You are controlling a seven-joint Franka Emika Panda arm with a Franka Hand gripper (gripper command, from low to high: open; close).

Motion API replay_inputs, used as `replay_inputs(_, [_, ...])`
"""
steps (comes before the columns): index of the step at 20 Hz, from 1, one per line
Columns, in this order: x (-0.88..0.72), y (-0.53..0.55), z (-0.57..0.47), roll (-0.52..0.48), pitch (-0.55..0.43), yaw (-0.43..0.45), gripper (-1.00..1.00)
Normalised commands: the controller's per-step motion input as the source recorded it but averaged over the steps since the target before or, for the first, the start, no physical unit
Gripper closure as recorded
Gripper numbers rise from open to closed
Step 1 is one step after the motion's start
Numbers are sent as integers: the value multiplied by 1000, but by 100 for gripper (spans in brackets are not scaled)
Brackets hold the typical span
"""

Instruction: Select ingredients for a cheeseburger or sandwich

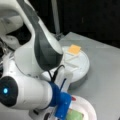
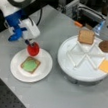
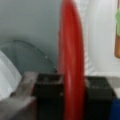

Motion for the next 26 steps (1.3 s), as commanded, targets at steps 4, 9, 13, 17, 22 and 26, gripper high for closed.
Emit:
replay_inputs(4, [340,-224,-23,-192,105,203,100])
replay_inputs(9, [339,-186,-90,-81,91,227,100])
replay_inputs(13, [357,-98,-129,-28,27,237,100])
replay_inputs(17, [366,-92,-73,-3,9,232,100])
replay_inputs(22, [347,-144,-29,41,22,215,100])
replay_inputs(26, [355,-200,-77,103,7,221,100])
